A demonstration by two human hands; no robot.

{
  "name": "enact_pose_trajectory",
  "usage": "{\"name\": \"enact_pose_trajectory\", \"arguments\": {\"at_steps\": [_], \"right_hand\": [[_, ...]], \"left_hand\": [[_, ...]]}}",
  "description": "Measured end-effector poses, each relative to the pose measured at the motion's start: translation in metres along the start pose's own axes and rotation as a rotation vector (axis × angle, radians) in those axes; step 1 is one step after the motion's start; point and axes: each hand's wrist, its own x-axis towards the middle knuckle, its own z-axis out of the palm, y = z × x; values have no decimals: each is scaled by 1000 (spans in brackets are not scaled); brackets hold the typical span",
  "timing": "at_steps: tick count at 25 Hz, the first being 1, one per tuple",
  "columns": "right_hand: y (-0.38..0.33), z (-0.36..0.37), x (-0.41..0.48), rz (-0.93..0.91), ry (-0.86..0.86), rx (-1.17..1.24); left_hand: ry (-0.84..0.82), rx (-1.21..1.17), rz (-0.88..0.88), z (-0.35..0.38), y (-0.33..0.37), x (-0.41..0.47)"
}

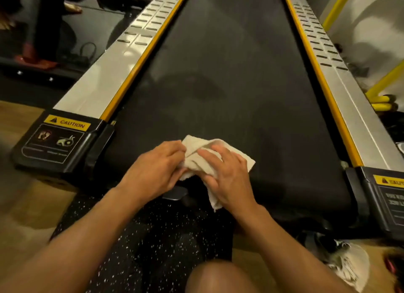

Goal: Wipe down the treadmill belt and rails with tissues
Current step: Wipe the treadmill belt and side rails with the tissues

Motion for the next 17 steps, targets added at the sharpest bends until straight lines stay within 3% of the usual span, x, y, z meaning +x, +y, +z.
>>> {"name": "enact_pose_trajectory", "arguments": {"at_steps": [4, 9, 11, 17], "right_hand": [[-43, 24, 36, 40, -42, 96], [-44, 29, 10, -149, -78, 45], [-45, 29, 21, -138, -93, 44], [-85, 51, 49, -110, -122, 111]], "left_hand": [[72, -11, -257, -10, -18, 0], [167, 34, -267, 8, 2, -39], [181, 32, -297, 11, -3, -37], [298, -51, -621, 4, -19, -42]]}}
